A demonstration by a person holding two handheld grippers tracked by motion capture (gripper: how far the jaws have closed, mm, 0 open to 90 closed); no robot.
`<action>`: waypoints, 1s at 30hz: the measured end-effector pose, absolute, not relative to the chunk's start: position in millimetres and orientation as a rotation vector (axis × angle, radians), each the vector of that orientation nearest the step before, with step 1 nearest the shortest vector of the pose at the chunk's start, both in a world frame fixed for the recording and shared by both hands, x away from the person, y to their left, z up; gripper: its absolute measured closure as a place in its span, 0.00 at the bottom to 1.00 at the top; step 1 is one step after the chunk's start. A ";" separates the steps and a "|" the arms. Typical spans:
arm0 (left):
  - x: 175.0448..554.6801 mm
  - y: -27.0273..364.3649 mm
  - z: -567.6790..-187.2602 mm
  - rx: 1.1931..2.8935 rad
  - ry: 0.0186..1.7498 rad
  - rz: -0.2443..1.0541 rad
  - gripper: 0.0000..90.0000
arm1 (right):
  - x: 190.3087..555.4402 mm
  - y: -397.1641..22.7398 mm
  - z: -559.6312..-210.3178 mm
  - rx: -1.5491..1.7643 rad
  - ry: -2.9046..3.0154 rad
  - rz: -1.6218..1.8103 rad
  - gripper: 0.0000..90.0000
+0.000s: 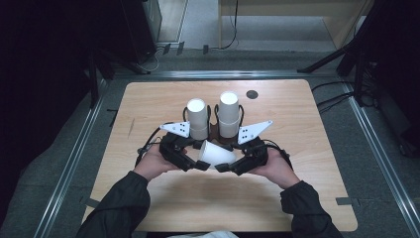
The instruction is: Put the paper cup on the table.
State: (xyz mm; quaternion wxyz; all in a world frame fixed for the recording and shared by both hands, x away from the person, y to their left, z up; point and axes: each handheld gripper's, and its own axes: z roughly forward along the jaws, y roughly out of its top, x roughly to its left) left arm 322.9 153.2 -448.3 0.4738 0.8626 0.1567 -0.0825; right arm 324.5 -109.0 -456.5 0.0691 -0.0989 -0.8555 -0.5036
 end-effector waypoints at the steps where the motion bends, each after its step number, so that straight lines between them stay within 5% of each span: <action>1: 322.9 153.3 -448.1 2.115 0.381 -0.198 0.26 | 324.3 -108.7 -456.6 -0.300 -2.575 -1.512 0.36; 10: 325.8 158.1 -442.7 2.175 0.386 -0.155 0.26 | 325.3 -109.4 -459.7 -0.360 -2.612 -1.458 0.26; 30: 337.8 141.0 -442.0 2.379 0.333 -0.130 0.26 | 322.3 -111.8 -479.2 -0.459 -2.715 -1.340 0.26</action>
